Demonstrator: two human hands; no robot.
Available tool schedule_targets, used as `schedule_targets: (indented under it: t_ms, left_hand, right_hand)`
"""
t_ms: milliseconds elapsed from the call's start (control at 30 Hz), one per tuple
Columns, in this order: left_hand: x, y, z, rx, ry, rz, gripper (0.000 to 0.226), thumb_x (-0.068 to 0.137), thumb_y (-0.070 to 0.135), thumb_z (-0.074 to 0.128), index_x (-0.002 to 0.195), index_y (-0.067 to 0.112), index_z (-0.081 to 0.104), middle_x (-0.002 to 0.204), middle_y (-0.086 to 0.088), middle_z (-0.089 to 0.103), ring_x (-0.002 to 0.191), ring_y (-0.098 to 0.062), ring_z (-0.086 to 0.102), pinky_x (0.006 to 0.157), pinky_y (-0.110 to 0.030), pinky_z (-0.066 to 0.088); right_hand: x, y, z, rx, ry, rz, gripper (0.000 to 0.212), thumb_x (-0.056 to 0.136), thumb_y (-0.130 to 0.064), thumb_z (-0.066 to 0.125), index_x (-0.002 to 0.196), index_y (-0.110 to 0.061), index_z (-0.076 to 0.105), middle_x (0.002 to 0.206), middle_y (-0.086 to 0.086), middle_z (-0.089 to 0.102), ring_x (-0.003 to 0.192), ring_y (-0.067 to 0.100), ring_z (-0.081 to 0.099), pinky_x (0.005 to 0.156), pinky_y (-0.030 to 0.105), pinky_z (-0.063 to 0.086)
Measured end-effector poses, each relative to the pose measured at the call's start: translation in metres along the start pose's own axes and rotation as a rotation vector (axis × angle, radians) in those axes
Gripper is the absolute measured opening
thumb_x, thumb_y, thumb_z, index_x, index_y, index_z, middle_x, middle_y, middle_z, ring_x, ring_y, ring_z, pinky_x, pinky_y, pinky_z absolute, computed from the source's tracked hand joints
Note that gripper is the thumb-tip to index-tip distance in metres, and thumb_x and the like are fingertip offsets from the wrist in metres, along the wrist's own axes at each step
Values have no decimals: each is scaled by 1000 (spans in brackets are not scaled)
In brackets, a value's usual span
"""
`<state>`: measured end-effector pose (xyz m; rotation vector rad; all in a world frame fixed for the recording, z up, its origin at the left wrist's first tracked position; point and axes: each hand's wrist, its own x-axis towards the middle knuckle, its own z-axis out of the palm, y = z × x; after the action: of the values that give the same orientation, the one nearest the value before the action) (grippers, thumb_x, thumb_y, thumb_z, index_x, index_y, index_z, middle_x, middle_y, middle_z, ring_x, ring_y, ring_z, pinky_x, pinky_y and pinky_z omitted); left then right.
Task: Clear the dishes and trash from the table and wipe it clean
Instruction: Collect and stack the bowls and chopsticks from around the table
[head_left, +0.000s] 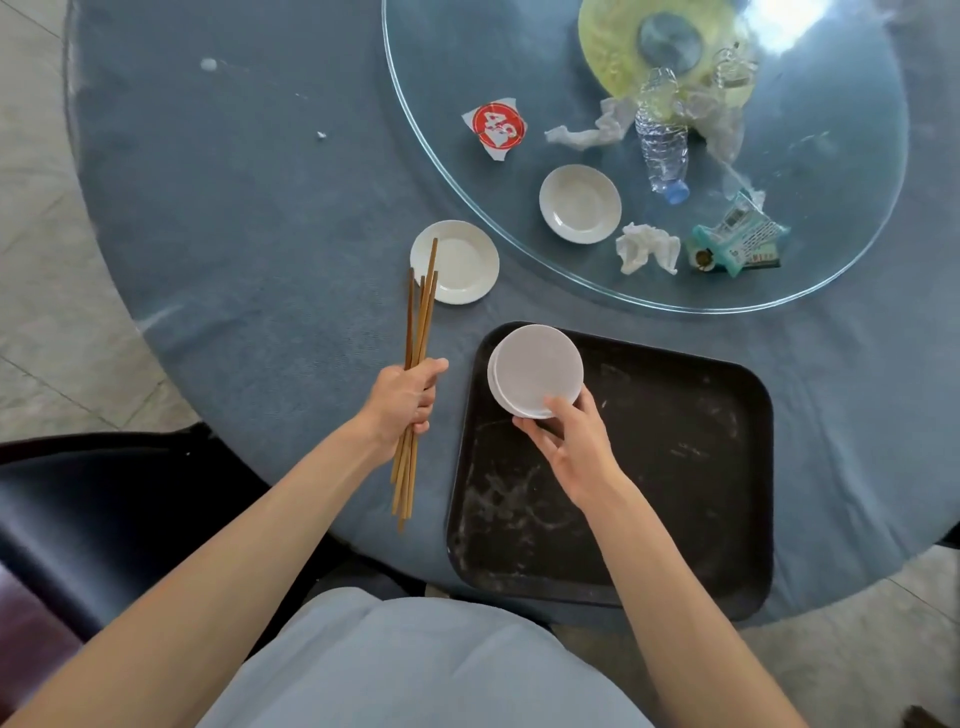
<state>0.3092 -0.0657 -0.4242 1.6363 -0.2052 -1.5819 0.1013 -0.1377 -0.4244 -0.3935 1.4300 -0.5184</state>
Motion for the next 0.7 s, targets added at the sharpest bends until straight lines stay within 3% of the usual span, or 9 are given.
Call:
schedule_targets:
  t_ms: [167,233,300,400,500,600,700]
  left_hand:
    - [-9,16,5,158,-125,115,44,102,40,57,69,25,33,55,4,31,48,-12,30,55,-28,37]
    - [-13,19,10,194,-141,189,44,101,44,57,71,23,33,56,4,32,49,-12,32,57,-29,38]
    - [-17,22,15,221,-172,296,45,101,45,55,70,21,33,57,3,32,51,-13,33,57,-31,38]
    - [-22,22,22,282,-229,461,43,103,40,52,68,21,38,59,1,31,54,-16,34,57,-33,40]
    - [-25,14,26,434,-229,574,37,105,36,51,68,35,53,59,4,48,55,-19,45,55,-34,45]
    - [-27,3,25,516,-174,657,22,95,33,48,89,21,65,87,-13,70,85,-33,67,77,-50,56]
    - [-27,-1,20,491,-84,676,25,93,30,48,97,11,64,91,-14,69,89,-32,67,80,-56,55]
  right_hand:
    - [-19,-9,-4,-105,104,1,56,101,-20,66,151,-24,42,135,10,61,115,28,68,104,46,55]
    - [-36,-11,-4,-369,283,-166,50,102,-27,64,149,-25,46,136,5,61,114,20,65,107,45,53]
    - [-55,-14,2,-522,374,-464,37,102,-30,64,138,-28,55,128,-3,66,111,10,64,106,40,53]
    - [-78,-26,26,-509,67,-707,34,100,-34,67,133,-32,59,126,-7,68,117,5,64,100,27,53]
    - [-81,-27,57,-598,-259,-786,48,97,-29,72,141,-25,54,132,-5,67,125,9,63,106,31,50]
    - [-77,-22,82,-645,-345,-820,34,95,-24,75,126,-15,66,109,-18,75,106,9,72,97,35,56]
    - [-71,-16,93,-648,-337,-875,6,94,-22,77,91,-20,71,79,-15,74,82,10,73,82,37,58]
